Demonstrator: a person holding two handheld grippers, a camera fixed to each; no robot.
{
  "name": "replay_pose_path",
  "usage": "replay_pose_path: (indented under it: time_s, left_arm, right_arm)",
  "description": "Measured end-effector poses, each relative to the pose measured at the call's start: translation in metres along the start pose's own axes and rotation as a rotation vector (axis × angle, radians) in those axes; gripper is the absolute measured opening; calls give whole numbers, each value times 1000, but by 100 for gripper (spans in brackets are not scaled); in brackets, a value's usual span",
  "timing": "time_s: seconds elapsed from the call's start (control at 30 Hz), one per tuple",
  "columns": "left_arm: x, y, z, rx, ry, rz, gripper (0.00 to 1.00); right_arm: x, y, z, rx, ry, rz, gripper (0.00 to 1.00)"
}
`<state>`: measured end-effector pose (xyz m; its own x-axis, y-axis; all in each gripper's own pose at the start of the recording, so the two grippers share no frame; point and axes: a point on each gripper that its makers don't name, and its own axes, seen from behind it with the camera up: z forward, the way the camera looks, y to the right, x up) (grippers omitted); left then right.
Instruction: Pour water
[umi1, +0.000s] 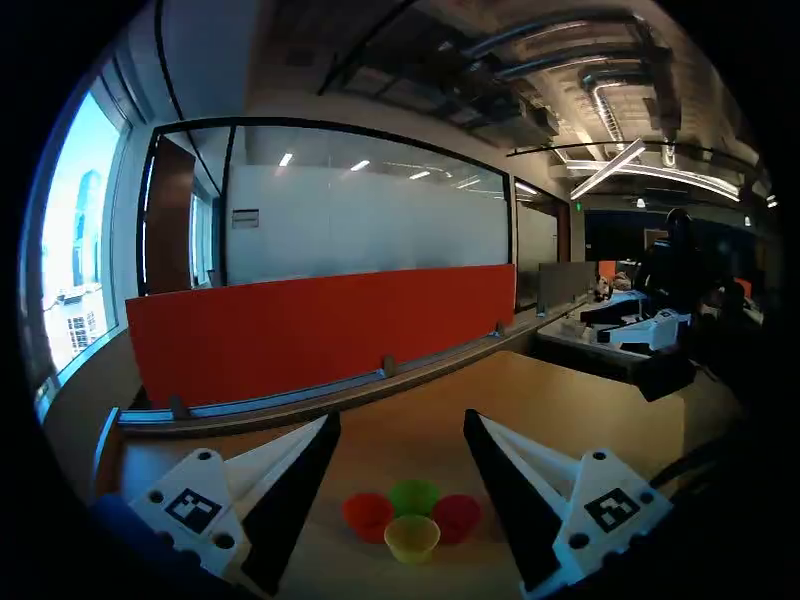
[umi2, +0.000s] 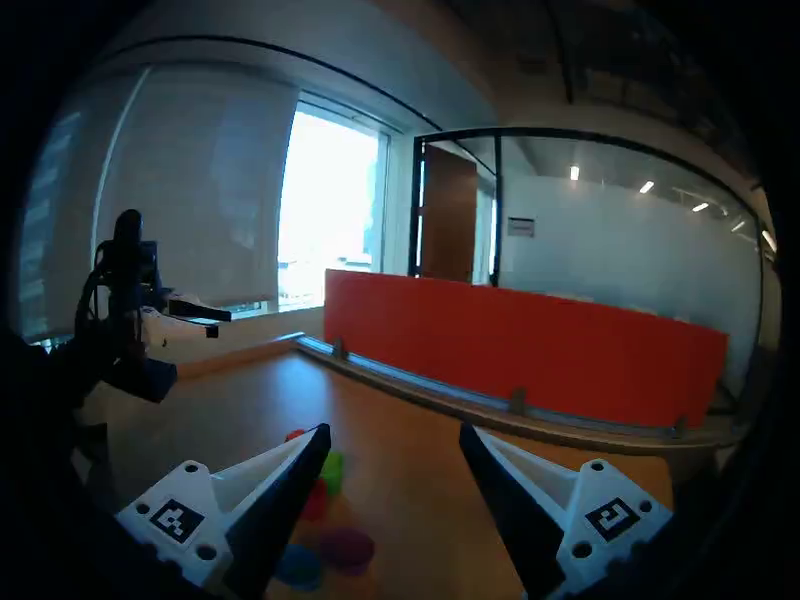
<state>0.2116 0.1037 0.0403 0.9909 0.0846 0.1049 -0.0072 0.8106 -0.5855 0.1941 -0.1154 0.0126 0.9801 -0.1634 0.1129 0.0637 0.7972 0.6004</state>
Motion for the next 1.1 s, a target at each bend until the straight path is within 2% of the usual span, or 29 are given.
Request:
replay_pose_path:
  time_s: [0.33, 0.87, 1.1]
  left_arm:
    - [-13, 1, 2, -20, -44, 25, 92]
    - [-29, 1, 8, -28, -91, 41, 92]
    - [-44, 6, 10, -41, -117, 34, 92]
  right_arm:
    - [-19, -17, -6, 68, -66, -47, 100]
    - [-42, -32, -12, 137, -148, -64, 100]
    - [-61, -41, -11, 169, -191, -82, 100]
